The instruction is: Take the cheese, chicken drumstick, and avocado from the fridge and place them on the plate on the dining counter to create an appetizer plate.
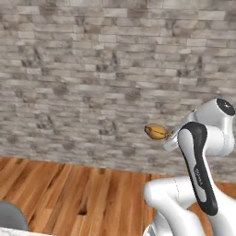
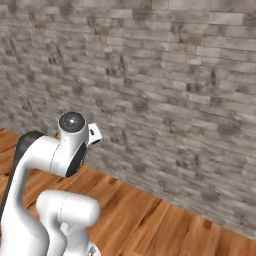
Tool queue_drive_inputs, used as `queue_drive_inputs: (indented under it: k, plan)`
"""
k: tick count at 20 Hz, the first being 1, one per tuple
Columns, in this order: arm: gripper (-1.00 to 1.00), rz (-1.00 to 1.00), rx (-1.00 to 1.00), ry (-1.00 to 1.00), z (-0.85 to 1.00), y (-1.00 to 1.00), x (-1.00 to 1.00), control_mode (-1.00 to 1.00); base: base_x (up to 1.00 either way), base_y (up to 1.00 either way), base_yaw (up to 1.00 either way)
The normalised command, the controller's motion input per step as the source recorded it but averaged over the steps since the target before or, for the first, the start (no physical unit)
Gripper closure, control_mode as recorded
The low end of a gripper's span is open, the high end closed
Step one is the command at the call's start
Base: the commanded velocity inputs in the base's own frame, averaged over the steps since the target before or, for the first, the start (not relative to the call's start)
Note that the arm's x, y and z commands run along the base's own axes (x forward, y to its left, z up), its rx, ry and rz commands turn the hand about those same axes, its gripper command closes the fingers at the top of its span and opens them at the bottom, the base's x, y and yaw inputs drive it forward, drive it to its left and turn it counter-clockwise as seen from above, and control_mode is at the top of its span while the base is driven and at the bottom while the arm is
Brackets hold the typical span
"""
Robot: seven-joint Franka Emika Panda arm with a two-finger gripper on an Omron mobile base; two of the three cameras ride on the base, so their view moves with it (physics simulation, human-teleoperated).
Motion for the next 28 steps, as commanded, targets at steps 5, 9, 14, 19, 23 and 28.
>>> queue_drive_inputs:
  k: [5, 9, 14, 19, 23, 28]
  plan:
    - [1.0, 0.0, 0.0, 0.0, 0.0, 0.0, 0.0, 1.0, 0.59, -0.13, 0.64]
    - [1.0, 0.0, 0.0, 0.0, 0.0, 0.0, 0.0, 1.0, 0.29, 0.0, 0.71]
    - [1.0, 0.0, 0.0, 0.0, 0.0, 0.0, 0.0, 1.0, 0.47, 0.0, 0.75]
    - [1.0, 0.0, 0.0, 0.0, 0.0, 0.0, 0.0, 1.0, 0.68, 0.0, 0.74]
    - [1.0, 0.0, 0.0, 0.0, 0.0, 0.0, 0.0, 1.0, 0.7, 0.0, 0.72]
    - [1.0, 0.0, 0.0, 0.0, 0.0, 0.0, 0.0, 1.0, 0.69, -0.14, 0.7]
